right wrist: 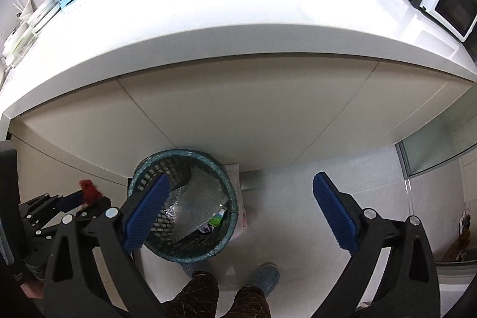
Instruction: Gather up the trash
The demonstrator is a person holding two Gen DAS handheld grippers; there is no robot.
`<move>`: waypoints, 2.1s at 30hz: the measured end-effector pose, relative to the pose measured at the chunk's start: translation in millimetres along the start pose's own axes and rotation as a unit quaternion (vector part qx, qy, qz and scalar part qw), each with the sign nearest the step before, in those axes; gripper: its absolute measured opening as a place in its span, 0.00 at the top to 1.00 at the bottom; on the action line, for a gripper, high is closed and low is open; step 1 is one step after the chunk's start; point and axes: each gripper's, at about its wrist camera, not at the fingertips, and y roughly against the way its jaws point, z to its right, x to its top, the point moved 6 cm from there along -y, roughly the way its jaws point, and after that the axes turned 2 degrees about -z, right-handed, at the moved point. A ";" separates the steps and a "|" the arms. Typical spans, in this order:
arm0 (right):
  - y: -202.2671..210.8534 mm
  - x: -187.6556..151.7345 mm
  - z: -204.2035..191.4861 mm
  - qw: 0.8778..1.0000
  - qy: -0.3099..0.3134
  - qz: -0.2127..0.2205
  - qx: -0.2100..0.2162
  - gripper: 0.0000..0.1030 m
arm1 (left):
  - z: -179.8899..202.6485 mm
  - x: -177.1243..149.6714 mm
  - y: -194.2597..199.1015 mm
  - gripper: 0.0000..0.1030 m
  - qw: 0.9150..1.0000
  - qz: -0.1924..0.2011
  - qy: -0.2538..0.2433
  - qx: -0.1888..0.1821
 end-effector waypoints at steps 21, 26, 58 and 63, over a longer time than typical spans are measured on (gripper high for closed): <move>17.8 22.1 -1.3 1.000 0.009 0.008 0.013 0.10 | -14.1 23.2 36.9 0.11 0.999 0.039 0.033 0.001; 52.8 44.1 -11.5 0.999 0.034 0.031 0.020 0.10 | -21.7 40.4 83.6 0.08 0.998 0.056 0.035 0.011; 224.0 79.6 -54.2 0.997 0.054 0.033 0.049 0.10 | -30.3 47.2 298.3 0.06 0.989 0.119 0.050 0.068; 229.4 78.6 -62.2 0.996 0.066 0.025 0.047 0.10 | -29.4 46.5 300.8 0.06 0.990 0.108 0.058 0.074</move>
